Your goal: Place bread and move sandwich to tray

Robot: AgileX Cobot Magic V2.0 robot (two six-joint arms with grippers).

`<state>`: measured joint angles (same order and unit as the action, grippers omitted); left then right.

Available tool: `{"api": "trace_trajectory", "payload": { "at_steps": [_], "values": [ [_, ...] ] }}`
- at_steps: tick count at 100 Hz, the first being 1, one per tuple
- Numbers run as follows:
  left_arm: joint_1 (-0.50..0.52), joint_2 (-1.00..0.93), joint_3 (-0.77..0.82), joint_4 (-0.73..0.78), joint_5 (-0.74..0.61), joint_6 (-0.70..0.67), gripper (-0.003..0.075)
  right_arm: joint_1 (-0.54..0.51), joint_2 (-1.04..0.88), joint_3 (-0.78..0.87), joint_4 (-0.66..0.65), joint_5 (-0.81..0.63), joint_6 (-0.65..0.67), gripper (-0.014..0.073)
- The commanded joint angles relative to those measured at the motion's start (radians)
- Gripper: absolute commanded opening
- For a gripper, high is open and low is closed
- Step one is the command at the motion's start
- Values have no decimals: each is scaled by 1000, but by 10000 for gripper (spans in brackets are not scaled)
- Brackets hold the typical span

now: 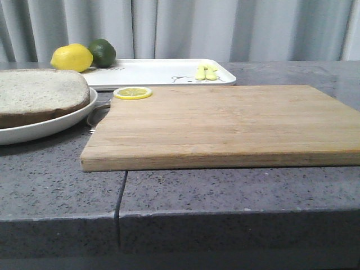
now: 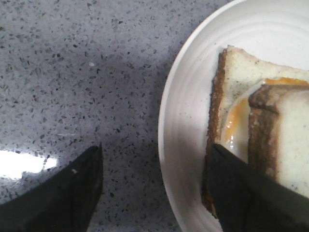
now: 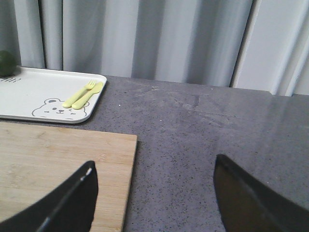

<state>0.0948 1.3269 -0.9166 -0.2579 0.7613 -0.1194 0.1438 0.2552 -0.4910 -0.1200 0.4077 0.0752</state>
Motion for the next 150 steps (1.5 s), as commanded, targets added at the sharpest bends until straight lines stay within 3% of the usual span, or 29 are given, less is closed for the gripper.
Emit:
{"api": "trace_trajectory", "payload": {
  "at_steps": [1, 110, 127, 150],
  "values": [
    [2, -4, -34, -23, -47, -8, 427, -5, 9, -26, -15, -79, 4, 511],
    [2, 111, -34, -29, -65, -8, 424, -5, 9, -26, -15, -80, 4, 511],
    [2, 111, -34, -29, -62, -8, 338, -5, 9, -26, -15, -80, 4, 511],
    [2, 111, -34, -58, -60, -8, 149, -5, 9, -26, -15, -88, 4, 511]
  ]
}}
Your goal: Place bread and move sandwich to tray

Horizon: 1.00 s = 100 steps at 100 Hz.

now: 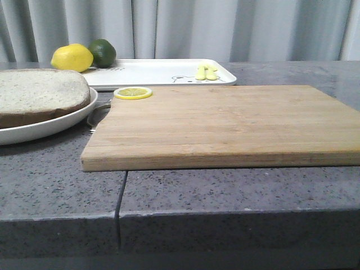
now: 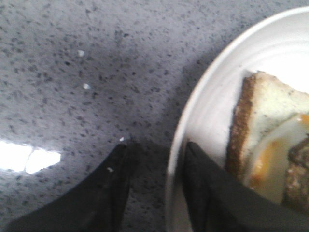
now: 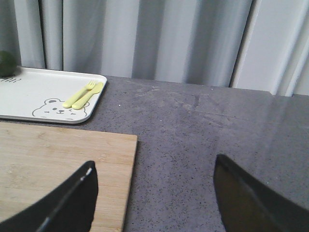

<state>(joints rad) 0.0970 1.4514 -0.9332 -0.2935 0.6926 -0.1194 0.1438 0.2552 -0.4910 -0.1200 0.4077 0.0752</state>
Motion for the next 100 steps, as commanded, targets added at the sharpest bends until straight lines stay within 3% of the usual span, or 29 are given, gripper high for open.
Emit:
{"api": "trace_trajectory", "payload": {
  "at_steps": [1, 24, 100],
  "values": [
    [-1, -14, -18, -24, 8, -8, 138, -5, 9, -26, -15, -88, 4, 511],
    [-1, -14, -18, -62, 15, -8, -19, -5, 9, -26, -15, -95, 4, 511],
    [3, -178, -18, -232, 21, -2, -19, -5, 9, -26, -15, -101, 4, 511]
  ]
}}
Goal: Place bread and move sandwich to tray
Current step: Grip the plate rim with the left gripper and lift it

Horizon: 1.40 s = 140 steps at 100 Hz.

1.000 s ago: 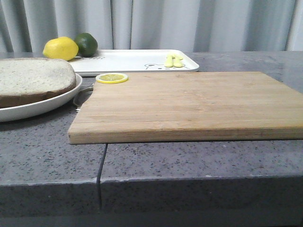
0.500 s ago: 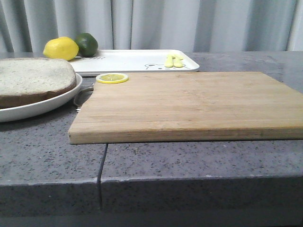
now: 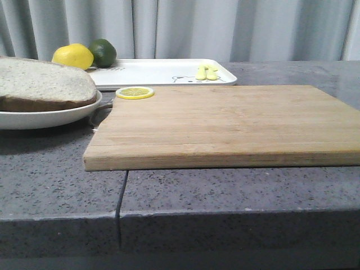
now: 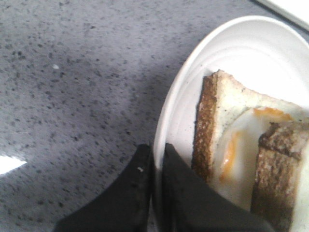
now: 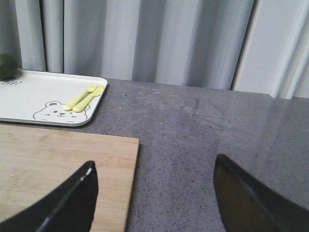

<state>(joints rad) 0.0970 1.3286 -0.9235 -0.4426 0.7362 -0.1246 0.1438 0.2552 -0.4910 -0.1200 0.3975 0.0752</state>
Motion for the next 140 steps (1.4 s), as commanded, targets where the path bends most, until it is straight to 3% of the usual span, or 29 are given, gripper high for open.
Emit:
{"api": "trace_trajectory", "payload": {
  "at_steps": [1, 41, 96, 140],
  "values": [
    [3, -60, -28, -92, -22, 6, -19, -5, 9, -26, -15, -90, 4, 511],
    [3, -97, -79, -436, -6, 209, -19, -5, 9, -26, -15, -90, 4, 511],
    [3, 273, -541, -468, 192, 237, -19, -5, 9, -26, -15, -90, 4, 511],
    [-81, 596, -944, -472, 291, 237, -19, -5, 9, -26, -15, -87, 4, 511]
  ]
}}
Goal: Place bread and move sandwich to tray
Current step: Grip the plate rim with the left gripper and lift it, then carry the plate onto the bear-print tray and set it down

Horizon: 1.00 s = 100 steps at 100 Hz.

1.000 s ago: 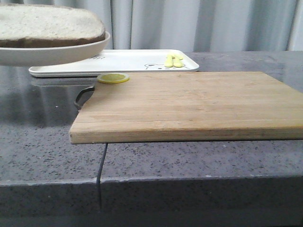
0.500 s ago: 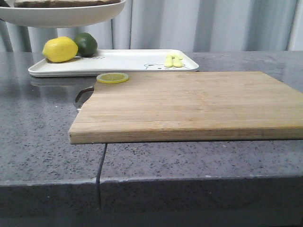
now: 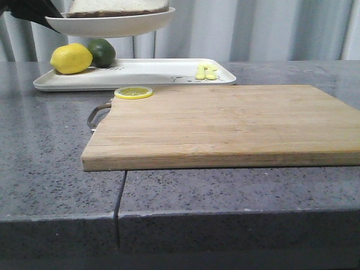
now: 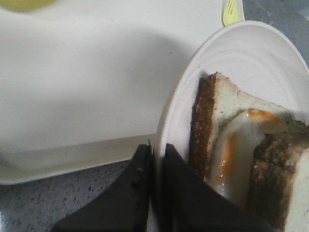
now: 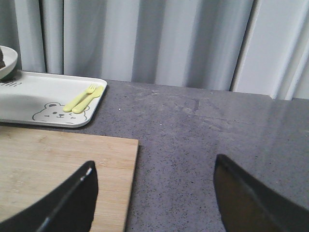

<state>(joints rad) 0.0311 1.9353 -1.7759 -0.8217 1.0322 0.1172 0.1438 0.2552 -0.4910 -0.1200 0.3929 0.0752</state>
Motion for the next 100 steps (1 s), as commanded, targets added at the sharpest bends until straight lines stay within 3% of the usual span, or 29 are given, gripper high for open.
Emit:
{"api": "trace_trajectory", "payload": {
  "at_steps": [1, 48, 100],
  "values": [
    [-18, -2, -103, -93, -5, -8, -19, -5, 9, -26, -15, -81, 4, 511],
    [-18, 215, -386, -95, 14, -65, -19, -5, 9, -26, -15, -33, 4, 511],
    [-22, 309, -432, -95, -19, -90, -20, -5, 9, -26, -15, -33, 3, 511]
  ]
}}
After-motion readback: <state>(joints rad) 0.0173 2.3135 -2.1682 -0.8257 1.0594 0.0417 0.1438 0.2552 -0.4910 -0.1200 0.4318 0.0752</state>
